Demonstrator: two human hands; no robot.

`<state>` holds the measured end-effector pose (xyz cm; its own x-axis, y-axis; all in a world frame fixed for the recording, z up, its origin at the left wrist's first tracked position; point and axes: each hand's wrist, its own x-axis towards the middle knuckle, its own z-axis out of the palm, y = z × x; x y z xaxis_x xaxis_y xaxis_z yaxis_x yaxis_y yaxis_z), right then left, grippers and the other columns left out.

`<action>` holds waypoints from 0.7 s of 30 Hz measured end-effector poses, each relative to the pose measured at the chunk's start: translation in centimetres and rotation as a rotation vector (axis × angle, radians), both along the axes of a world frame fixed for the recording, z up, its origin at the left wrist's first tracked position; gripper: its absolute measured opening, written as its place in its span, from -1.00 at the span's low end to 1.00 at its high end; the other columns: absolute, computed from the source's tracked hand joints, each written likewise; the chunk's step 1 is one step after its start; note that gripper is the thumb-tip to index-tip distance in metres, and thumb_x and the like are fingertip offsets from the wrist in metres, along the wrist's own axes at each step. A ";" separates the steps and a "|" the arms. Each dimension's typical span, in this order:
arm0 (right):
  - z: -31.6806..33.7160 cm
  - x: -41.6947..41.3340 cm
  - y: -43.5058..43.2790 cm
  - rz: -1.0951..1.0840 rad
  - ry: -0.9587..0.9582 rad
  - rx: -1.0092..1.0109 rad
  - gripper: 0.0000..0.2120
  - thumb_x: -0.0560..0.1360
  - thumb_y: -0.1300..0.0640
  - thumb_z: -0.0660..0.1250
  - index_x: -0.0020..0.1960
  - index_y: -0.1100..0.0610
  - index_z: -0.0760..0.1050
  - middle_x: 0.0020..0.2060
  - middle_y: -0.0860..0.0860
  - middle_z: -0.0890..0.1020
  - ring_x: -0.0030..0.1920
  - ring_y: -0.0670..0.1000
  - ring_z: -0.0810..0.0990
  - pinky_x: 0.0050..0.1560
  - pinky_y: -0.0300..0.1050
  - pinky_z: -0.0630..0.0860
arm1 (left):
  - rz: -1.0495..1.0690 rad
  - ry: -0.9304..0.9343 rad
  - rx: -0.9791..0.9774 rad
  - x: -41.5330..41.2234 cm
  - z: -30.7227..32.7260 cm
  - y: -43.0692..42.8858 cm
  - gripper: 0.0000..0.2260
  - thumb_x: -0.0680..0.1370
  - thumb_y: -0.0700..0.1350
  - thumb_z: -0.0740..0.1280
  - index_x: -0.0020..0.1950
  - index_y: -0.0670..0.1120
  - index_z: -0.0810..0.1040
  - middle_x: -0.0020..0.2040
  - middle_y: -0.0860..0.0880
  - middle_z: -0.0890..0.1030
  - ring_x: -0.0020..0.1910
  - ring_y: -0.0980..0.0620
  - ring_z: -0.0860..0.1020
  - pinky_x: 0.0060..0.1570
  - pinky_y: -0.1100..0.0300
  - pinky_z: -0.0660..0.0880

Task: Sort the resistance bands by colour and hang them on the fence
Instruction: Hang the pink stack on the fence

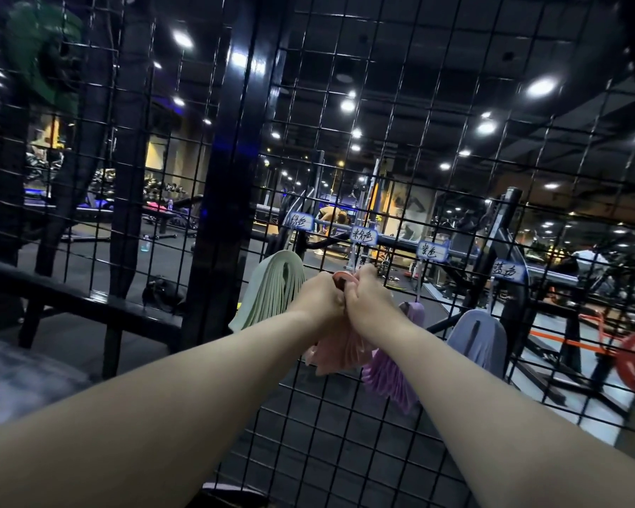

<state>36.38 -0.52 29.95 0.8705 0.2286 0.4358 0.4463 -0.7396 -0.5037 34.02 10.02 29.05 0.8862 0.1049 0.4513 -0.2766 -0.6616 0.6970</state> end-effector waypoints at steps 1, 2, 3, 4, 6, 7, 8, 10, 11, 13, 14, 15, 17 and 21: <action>-0.1 -0.1 0.0 -0.003 -0.005 0.000 -0.84 0.68 0.01 0.01 0.14 0.10 0.21 0.02 0.12 0.48 0.01 0.15 0.47 -0.01 0.00 0.36 | -0.006 0.000 -0.011 0.0 0.0 0.0 -0.72 0.55 -0.29 0.23 -0.36 -0.10 0.39 -0.37 -0.02 0.48 -0.34 -0.03 0.46 -0.41 0.20 0.37; -0.1 0.0 0.0 -0.005 -0.008 0.004 -0.85 0.68 0.01 0.01 0.13 0.09 0.20 0.04 0.12 0.48 0.02 0.15 0.46 -0.01 0.00 0.36 | -0.012 -0.001 -0.025 0.1 0.0 0.1 -0.74 0.56 -0.28 0.22 -0.33 -0.10 0.42 -0.34 -0.03 0.51 -0.30 -0.05 0.50 -0.33 0.16 0.43; -0.2 0.0 0.0 -0.007 -0.005 0.009 -0.85 0.68 0.01 0.03 0.13 0.09 0.20 0.06 0.14 0.48 0.05 0.17 0.47 0.01 0.01 0.37 | -0.017 0.001 -0.030 0.1 -0.1 0.1 -0.75 0.57 -0.26 0.22 -0.31 -0.09 0.45 -0.31 -0.04 0.54 -0.26 -0.07 0.53 -0.26 0.13 0.47; -0.3 0.0 0.1 -0.008 0.004 0.016 -0.84 0.68 0.01 0.04 0.14 0.10 0.20 0.10 0.16 0.50 0.08 0.18 0.48 0.03 0.02 0.39 | -0.024 -0.005 -0.029 0.2 -0.2 0.2 -0.77 0.57 -0.24 0.22 -0.29 -0.08 0.47 -0.29 -0.04 0.55 -0.22 -0.08 0.56 -0.22 0.10 0.49; -0.7 0.0 0.1 -0.004 0.036 0.039 -0.79 0.68 0.01 0.05 0.20 0.13 0.19 0.13 0.19 0.52 0.08 0.18 0.51 0.05 0.03 0.41 | -0.020 -0.005 -0.018 0.4 -0.5 0.1 -0.81 0.58 -0.21 0.23 -0.22 -0.11 0.52 -0.26 -0.04 0.56 -0.20 -0.08 0.57 -0.22 0.12 0.47; -0.9 0.0 0.1 -0.002 0.056 0.055 -0.77 0.68 0.01 0.04 0.22 0.15 0.19 0.13 0.19 0.53 0.05 0.16 0.50 0.04 0.01 0.40 | -0.021 -0.003 -0.020 0.5 -0.6 0.1 -0.83 0.59 -0.19 0.23 -0.16 -0.15 0.55 -0.24 -0.06 0.57 -0.19 -0.09 0.57 -0.22 0.13 0.46; -1.1 -0.1 0.0 -0.002 0.069 0.070 -0.75 0.68 0.00 0.04 0.24 0.16 0.18 0.14 0.20 0.53 0.03 0.13 0.48 0.03 -0.01 0.38 | -0.029 -0.005 -0.025 0.8 -0.9 0.0 -0.83 0.59 -0.19 0.23 -0.11 -0.19 0.58 -0.23 -0.08 0.59 -0.19 -0.09 0.57 -0.25 0.15 0.45; -1.5 -0.2 0.0 0.007 0.076 0.106 -0.69 0.69 -0.01 0.05 0.29 0.20 0.17 0.17 0.18 0.50 0.03 0.10 0.44 0.03 -0.06 0.34 | -0.037 0.006 -0.016 1.2 -1.3 0.1 -0.81 0.59 -0.18 0.22 -0.08 -0.20 0.60 -0.26 -0.07 0.59 -0.25 -0.06 0.56 -0.36 0.17 0.40; -1.6 -0.2 0.0 0.013 0.073 0.135 -0.66 0.69 -0.01 0.07 0.31 0.22 0.17 0.17 0.16 0.47 0.05 0.08 0.42 0.05 -0.09 0.32 | -0.035 0.014 -0.004 1.4 -1.5 0.2 -0.82 0.58 -0.18 0.22 -0.09 -0.19 0.59 -0.28 -0.05 0.57 -0.28 -0.03 0.55 -0.40 0.19 0.36; -1.8 -0.2 0.0 0.025 0.076 0.187 -0.63 0.68 0.00 0.11 0.33 0.22 0.16 0.13 0.10 0.43 0.07 0.05 0.39 0.07 -0.12 0.30 | -0.021 0.018 0.000 1.6 -1.9 0.2 -0.85 0.57 -0.18 0.23 -0.12 -0.18 0.56 -0.29 -0.04 0.56 -0.32 0.01 0.53 -0.45 0.22 0.32; -1.9 -0.1 0.0 0.029 0.085 0.200 -0.64 0.67 0.00 0.14 0.32 0.21 0.16 0.11 0.08 0.43 0.07 0.04 0.40 0.08 -0.12 0.31 | -0.017 0.023 0.006 1.6 -2.2 0.2 -0.86 0.56 -0.19 0.23 -0.14 -0.18 0.53 -0.29 -0.05 0.56 -0.32 0.00 0.53 -0.45 0.21 0.34; -2.2 0.0 0.0 0.032 0.090 0.208 -0.66 0.66 0.01 0.16 0.29 0.18 0.16 0.12 0.08 0.45 0.07 0.04 0.43 0.08 -0.12 0.33 | -0.024 0.029 0.002 1.5 -2.4 0.1 -0.88 0.55 -0.20 0.23 -0.15 -0.18 0.52 -0.27 -0.06 0.57 -0.31 -0.02 0.54 -0.44 0.18 0.38; -2.8 0.2 0.0 0.034 0.082 0.233 -0.70 0.64 0.02 0.21 0.22 0.12 0.16 0.17 0.10 0.49 0.12 0.07 0.50 0.11 -0.08 0.39 | -0.027 0.051 -0.019 1.4 -3.0 -0.1 -0.91 0.54 -0.22 0.23 -0.11 -0.18 0.51 -0.23 -0.08 0.58 -0.28 -0.02 0.55 -0.40 0.17 0.42; -3.1 -0.2 -0.1 -0.012 0.029 0.248 -0.69 0.61 0.05 0.27 0.12 0.10 0.13 0.14 0.09 0.47 0.15 0.09 0.50 0.16 -0.06 0.42 | -0.040 0.080 -0.057 2.2 -3.9 -0.3 -0.90 0.54 -0.20 0.23 -0.03 -0.16 0.52 -0.15 -0.08 0.61 -0.23 0.01 0.57 -0.38 0.22 0.41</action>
